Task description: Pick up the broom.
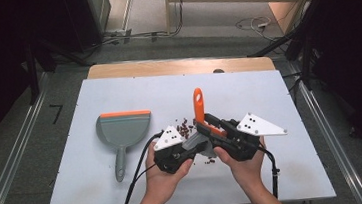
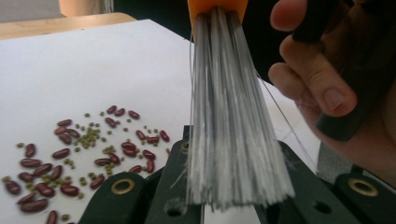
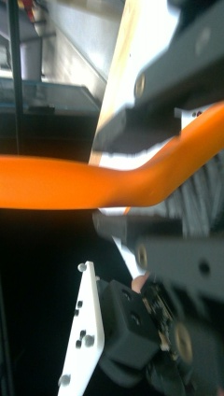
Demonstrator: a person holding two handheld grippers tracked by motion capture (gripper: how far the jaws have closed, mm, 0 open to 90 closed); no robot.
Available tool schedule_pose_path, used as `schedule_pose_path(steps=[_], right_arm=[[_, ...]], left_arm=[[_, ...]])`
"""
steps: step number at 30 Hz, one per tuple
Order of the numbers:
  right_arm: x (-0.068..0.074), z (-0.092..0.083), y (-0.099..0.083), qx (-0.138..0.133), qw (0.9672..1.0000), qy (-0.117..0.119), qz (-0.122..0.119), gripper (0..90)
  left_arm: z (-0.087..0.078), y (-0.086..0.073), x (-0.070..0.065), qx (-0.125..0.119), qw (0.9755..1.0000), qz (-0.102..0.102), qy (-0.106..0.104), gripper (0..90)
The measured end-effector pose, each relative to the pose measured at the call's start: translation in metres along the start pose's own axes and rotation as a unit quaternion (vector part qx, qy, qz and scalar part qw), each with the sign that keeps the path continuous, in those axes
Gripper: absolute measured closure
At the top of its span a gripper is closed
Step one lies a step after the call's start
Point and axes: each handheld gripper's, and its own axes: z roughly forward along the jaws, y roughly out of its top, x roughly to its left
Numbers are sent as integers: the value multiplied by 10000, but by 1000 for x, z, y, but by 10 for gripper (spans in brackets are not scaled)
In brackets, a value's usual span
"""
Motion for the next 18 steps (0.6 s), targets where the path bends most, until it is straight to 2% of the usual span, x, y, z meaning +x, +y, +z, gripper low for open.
schedule_pose_path(steps=[2,4,8,10,13,15,17,18], right_arm=[[-6,-3,3,-35,9994,319,113,438],[-11,-5,6,-14,9991,418,78,394],[-26,-9,9,188,9971,738,93,392],[-34,-10,10,241,9963,818,110,393],[-44,-10,8,237,9926,1171,224,395],[-49,-8,7,235,9908,1322,186,410],[-51,-5,5,351,9876,1516,204,414],[-51,-4,4,446,9860,1603,139,425]], left_arm=[[-4,1,4,-4,10000,38,-9,860],[-9,3,9,-15,10000,74,-60,860],[-20,7,17,-20,9993,305,-217,860],[-26,8,21,-70,9986,441,-296,860],[-33,9,28,-29,9975,531,-471,860],[-37,9,31,21,9963,606,-613,860],[-38,9,32,110,9948,671,-758,860],[-39,8,32,129,9939,715,-829,860]])
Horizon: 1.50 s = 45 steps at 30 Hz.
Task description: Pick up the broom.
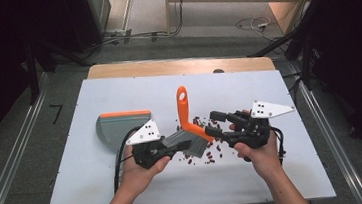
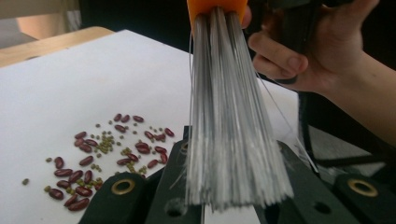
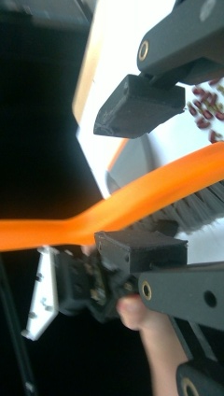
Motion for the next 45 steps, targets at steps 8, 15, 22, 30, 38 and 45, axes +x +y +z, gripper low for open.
schedule_pose_path(steps=[8,15,22,30,38,45], right_arm=[[7,15,-11,602,9955,708,-193,490],[5,21,-18,746,9895,1232,-100,590],[4,23,-20,915,9854,1435,-16,683],[8,19,-15,833,9906,1079,-107,688],[4,10,-10,836,9959,343,-38,688],[-3,3,-10,888,9955,-330,23,688]], left_arm=[[1,-1,-4,103,9981,198,-581,859],[3,-2,-5,133,9957,192,-891,859],[5,-4,0,197,9929,64,-1171,855],[-1,-7,2,15,9976,-245,-647,542],[-13,-13,5,-37,9993,-380,-43,224],[-17,-19,8,2,9985,-459,314,51]])
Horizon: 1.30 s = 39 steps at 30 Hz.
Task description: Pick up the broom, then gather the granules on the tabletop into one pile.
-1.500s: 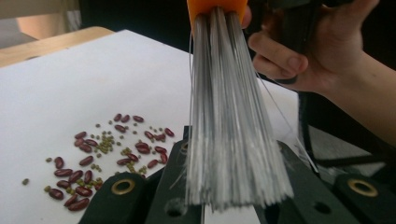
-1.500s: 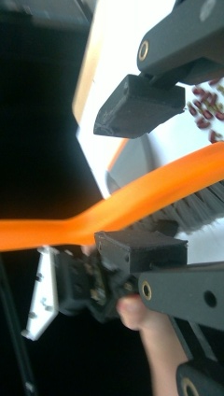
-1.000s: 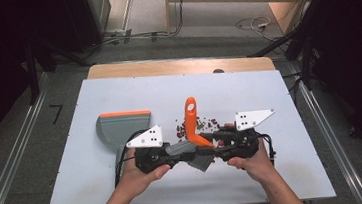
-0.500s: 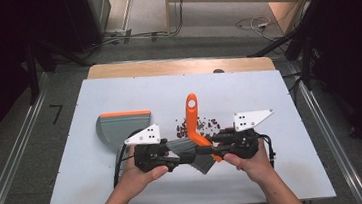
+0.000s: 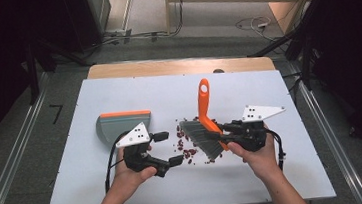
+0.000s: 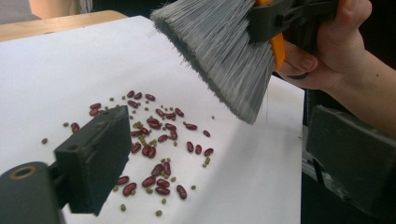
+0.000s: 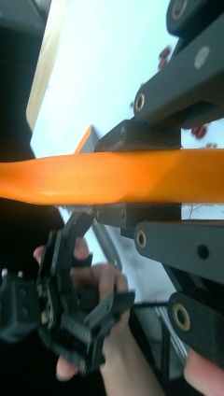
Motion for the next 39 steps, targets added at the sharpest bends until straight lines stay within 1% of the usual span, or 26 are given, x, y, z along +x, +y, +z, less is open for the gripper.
schedule_pose_path(steps=[1,4,6,9,11,13,15,16,21,22,24,26,27,28,30,31,32,34,36,37,39], right_arm=[[-1,-1,-1,17,9999,-105,-12,688],[-4,-4,-2,48,9993,-368,2,688],[-7,-6,-2,44,9987,-515,27,688],[-11,-10,-3,42,9973,-729,56,688],[-14,-12,-4,62,9963,-849,79,688],[-17,-14,-5,90,9954,-949,114,688],[-21,-16,-5,125,9948,-1004,152,688],[-22,-17,-6,134,9942,-1050,177,688],[-29,-22,-8,171,9921,-1221,237,688],[-31,-23,-8,170,9916,-1256,255,688],[-33,-25,-9,200,9902,-1355,278,688],[-35,-27,-9,230,9880,-1499,296,687],[-36,-29,-9,232,9872,-1548,305,688],[-37,-30,-9,248,9859,-1617,348,688],[-40,-33,-9,290,9831,-1771,355,688],[-41,-34,-9,293,9823,-1814,371,688],[-43,-35,-9,301,9814,-1854,406,688],[-45,-35,-11,357,9798,-1914,448,688],[-49,-34,-12,484,9791,-1922,456,688],[-50,-33,-12,563,9773,-1991,450,689],[-54,-32,-13,645,9753,-2058,467,688]], left_arm=[[-1,-1,0,-17,10000,11,50,27],[-4,-2,2,-83,9999,3,129,0],[-8,-2,4,-157,9997,-20,160,0],[-14,-4,7,-222,9994,-16,269,0],[-17,-5,9,-229,9990,-5,382,0],[-21,-6,12,-276,9987,-64,412,0],[-23,-8,13,-268,9984,-56,496,0],[-24,-8,13,-274,9983,-59,503,0],[-28,-11,14,-306,9971,33,697,0],[-29,-11,14,-322,9971,46,691,0],[-31,-11,14,-335,9967,78,738,0],[-33,-11,15,-359,9966,68,739,0],[-34,-12,15,-350,9963,73,786,0],[-35,-12,15,-362,9960,83,810,0],[-37,-14,15,-341,9956,99,866,0],[-38,-14,14,-315,9951,148,925,0],[-39,-14,13,-306,9946,148,978,0],[-42,-14,11,-366,9943,159,993,0],[-45,-13,8,-383,9931,221,1086,0],[-46,-13,8,-390,9927,235,1120,0],[-50,-14,8,-410,9918,249,1187,0]])
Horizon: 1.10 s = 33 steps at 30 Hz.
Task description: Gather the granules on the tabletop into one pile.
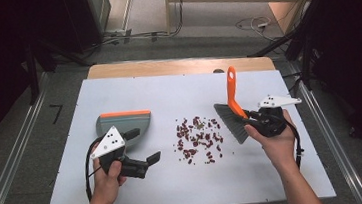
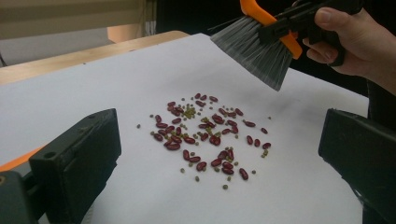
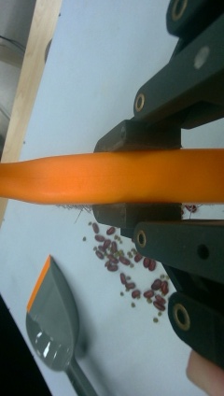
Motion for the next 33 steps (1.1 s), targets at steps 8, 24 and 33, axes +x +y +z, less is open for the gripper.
schedule_pose_path(steps=[8,24,33], right_arm=[[-16,15,13,480,9974,-486,-226,689],[-14,77,33,1489,9792,-1146,-765,688],[10,113,33,2013,9598,-1464,-1299,689]], left_arm=[[-16,-9,6,-95,9998,-49,167,0],[-26,-26,14,-219,9993,-105,275,0],[-26,-29,15,-232,9995,-130,163,0]])
